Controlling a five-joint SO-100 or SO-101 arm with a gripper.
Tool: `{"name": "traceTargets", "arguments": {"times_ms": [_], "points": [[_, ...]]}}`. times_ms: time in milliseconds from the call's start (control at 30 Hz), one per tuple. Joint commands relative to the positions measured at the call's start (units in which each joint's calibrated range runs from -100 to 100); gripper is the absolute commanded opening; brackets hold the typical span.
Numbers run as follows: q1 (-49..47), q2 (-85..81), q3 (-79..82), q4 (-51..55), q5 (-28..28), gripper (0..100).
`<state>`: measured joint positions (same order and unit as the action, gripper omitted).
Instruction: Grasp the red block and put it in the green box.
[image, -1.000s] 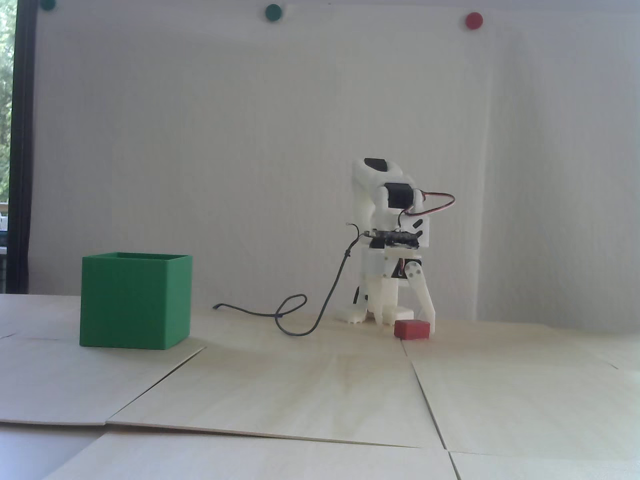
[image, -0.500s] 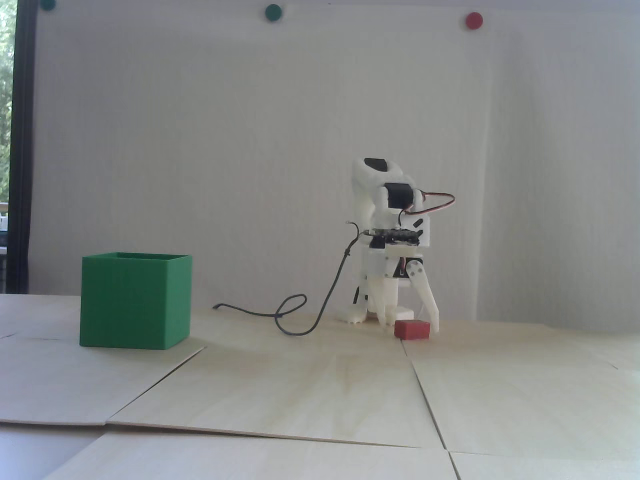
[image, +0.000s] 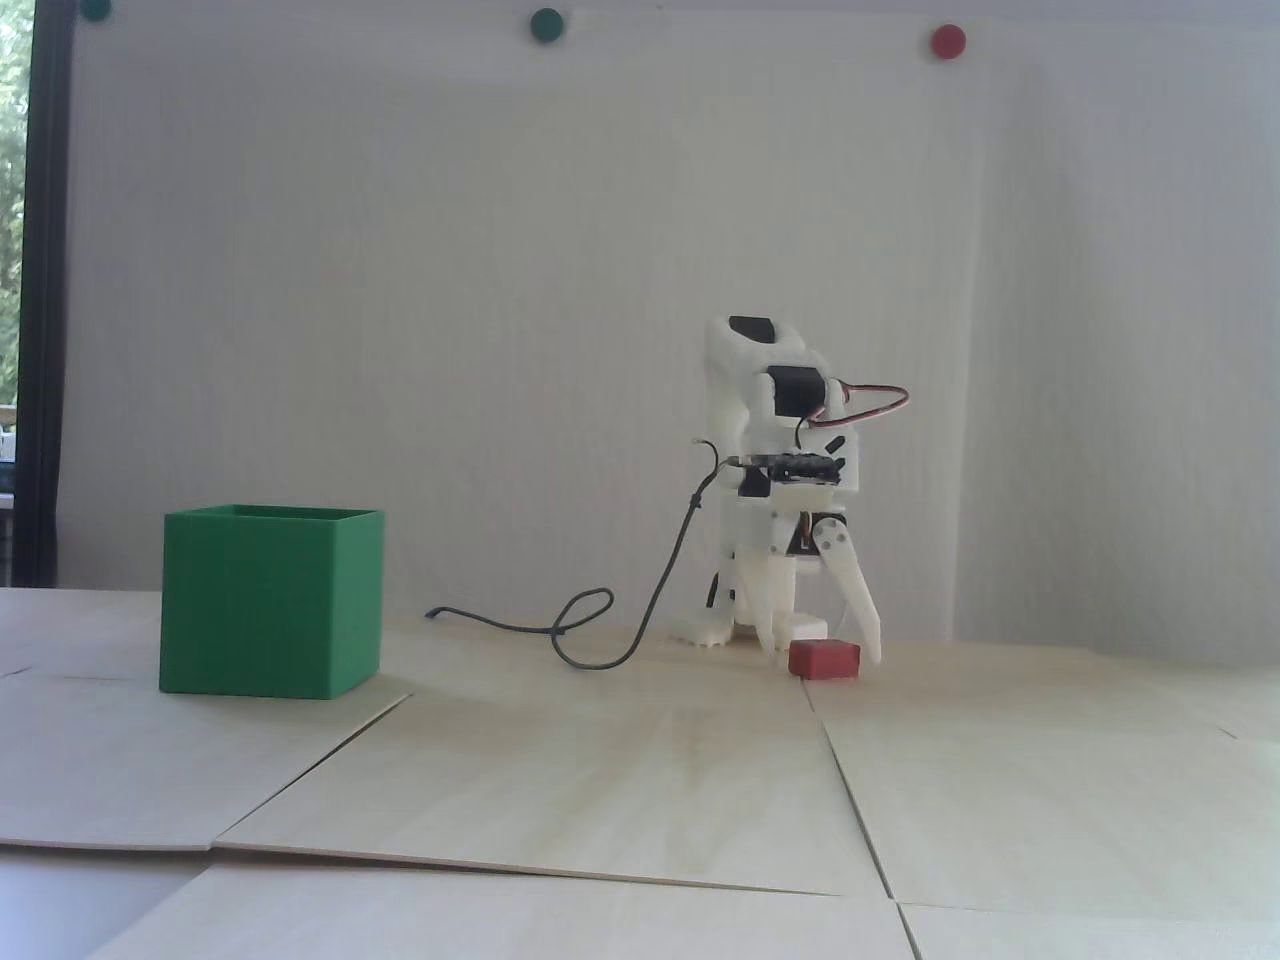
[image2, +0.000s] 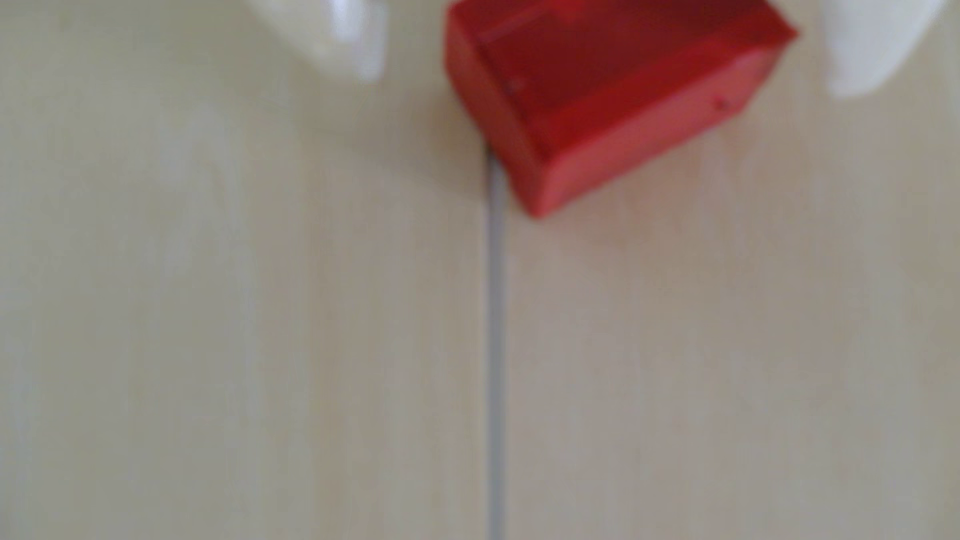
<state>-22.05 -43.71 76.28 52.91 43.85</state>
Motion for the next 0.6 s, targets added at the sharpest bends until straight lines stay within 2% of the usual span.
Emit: {"name": "traceTargets", "arguments": {"times_ms": [0, 67, 100, 133, 567], "points": [[0.7, -1.7, -0.2, -0.9, 0.4, 24], [0.7, -1.7, 0.0, -1.0, 0.3, 15], [0.7, -1.7, 0.0, -1.1, 0.3, 5], [0.7, -1.7, 0.0, -1.1, 0.3, 1], [0.7, -2.4, -0.2, 1.1, 0.2, 2]]}}
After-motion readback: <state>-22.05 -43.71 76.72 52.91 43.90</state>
